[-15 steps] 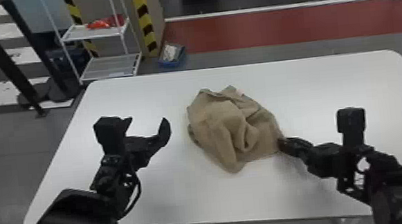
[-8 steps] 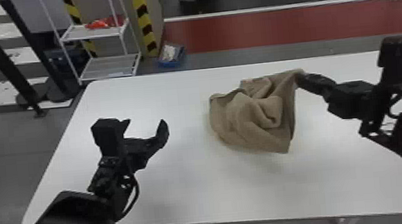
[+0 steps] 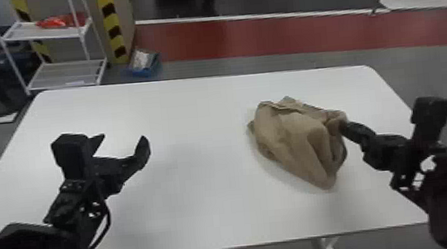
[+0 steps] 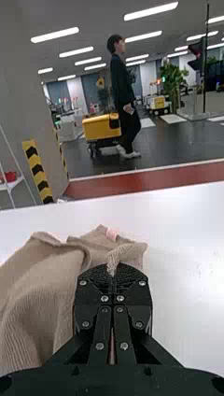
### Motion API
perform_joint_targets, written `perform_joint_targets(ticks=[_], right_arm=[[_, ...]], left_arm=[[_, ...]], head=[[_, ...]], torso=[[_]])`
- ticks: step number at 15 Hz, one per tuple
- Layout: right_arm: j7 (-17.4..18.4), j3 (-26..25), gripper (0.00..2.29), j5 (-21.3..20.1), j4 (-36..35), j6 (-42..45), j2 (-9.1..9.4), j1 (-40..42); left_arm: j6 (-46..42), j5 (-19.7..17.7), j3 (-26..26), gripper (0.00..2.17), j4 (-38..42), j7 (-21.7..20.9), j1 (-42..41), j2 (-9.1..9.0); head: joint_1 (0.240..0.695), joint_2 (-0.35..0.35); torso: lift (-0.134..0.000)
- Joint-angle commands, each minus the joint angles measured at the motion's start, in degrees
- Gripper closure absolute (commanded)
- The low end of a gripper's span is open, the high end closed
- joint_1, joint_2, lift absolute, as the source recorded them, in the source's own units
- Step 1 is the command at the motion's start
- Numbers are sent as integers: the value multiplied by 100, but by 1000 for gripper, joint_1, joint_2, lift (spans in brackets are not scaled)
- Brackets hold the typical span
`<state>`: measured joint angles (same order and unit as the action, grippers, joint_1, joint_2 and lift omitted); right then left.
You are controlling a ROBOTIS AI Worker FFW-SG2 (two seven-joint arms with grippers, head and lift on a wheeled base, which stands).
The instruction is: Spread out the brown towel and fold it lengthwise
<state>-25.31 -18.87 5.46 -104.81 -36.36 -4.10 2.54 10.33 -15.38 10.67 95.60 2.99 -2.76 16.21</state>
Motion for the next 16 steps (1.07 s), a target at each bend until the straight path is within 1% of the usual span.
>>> perform_joint_targets(ticks=[1,3,4,5,6,7,8,9,10,11,12,13,15,16], right_arm=[[-211,112,1663,228,128,265,-3,290],[-238,551,1663,280,-75,318,67,501],[-229,823,1663,280,-198,318,138,563],[-238,1087,1663,324,-312,318,261,598],[-246,1368,1663,474,-365,318,349,616],[-246,1685,1663,606,-435,318,366,624],[-238,2063,1663,658,-514,353,375,624],[-238,2300,1663,649,-602,353,410,616],[-264,2388,1663,755,-655,353,410,607],[-308,2265,1663,1010,-725,388,401,633],[-264,2019,1663,1133,-813,494,392,721],[-211,1737,1663,1344,-883,494,357,747],[-88,1219,1663,1933,-1094,423,296,712],[44,999,1663,2196,-1323,441,287,660]], left_arm=[[0,0,313,83,-156,-27,179,-48],[-53,9,480,83,-367,-27,337,-101],[-105,9,506,83,-420,-18,364,-127],[-140,9,506,83,-437,-9,381,-136],[-140,0,488,83,-437,8,381,-136],[-158,0,453,83,-437,17,381,-127],[-140,-8,427,83,-437,26,381,-119],[-158,-8,418,83,-437,35,372,-101],[-158,-8,418,83,-428,35,355,-83],[-193,-8,409,83,-428,43,328,-66],[-228,-8,383,83,-428,43,302,-57],[-228,-8,365,83,-446,26,302,-48],[-281,-8,348,83,-578,17,364,-57],[-281,-8,357,83,-604,17,399,-83]], head=[[695,-110],[695,-122],[695,-120],[695,-101],[695,-81],[695,-60],[695,-31],[695,2],[695,73],[695,98],[695,119],[695,128],[695,115],[695,80]], torso=[[-120],[-120],[-120],[-120],[-120],[-120],[-120],[-120],[-120],[-120],[-120],[-120],[-120],[-120]])
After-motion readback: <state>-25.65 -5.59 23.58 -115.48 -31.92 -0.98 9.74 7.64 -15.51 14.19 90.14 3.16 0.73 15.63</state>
